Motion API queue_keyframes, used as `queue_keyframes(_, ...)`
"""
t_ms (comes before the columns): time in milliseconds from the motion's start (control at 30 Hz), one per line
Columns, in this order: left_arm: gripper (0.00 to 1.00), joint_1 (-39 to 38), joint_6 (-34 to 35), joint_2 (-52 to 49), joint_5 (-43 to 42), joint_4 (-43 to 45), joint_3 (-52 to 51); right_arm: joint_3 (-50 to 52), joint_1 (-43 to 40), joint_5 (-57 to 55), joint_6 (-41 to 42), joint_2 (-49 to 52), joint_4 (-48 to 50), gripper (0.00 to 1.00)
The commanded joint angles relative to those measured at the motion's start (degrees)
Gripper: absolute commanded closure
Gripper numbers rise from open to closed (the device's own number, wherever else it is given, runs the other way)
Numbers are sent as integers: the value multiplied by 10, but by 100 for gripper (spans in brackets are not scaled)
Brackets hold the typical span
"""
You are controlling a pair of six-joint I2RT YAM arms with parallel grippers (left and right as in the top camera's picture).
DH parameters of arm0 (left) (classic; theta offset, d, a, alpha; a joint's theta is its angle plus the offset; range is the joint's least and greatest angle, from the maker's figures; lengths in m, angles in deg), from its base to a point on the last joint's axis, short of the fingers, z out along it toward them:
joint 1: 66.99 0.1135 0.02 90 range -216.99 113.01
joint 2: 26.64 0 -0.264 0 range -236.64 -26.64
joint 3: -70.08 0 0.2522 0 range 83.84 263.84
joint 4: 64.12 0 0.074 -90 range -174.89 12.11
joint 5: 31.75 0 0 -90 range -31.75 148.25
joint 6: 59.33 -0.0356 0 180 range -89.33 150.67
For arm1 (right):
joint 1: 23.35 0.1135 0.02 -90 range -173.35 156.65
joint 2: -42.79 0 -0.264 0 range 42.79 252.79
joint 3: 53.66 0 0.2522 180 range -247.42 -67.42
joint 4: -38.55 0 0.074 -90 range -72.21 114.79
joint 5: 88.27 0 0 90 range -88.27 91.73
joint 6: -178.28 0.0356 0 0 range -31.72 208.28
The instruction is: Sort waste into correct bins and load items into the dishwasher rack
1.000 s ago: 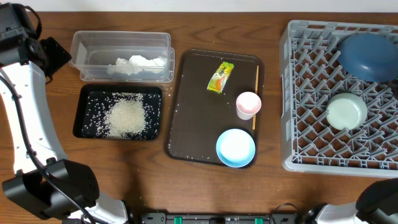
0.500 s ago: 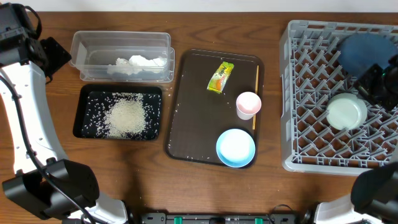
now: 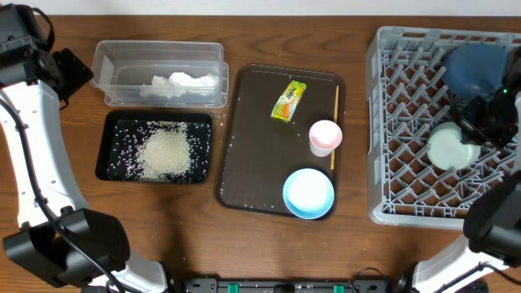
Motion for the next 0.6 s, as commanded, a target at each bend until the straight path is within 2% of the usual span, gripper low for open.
queue_keyframes(0, 7, 2, 1, 2, 7, -1, 2, 2, -1, -22, 8, 18, 0, 99)
queue_keyframes(267, 8, 2, 1, 2, 7, -1, 2, 2, -8, -22, 8, 30, 18, 95)
queue_keyframes(567, 8, 2, 1, 2, 7, -1, 2, 2, -27, -39, 9, 30, 64, 99)
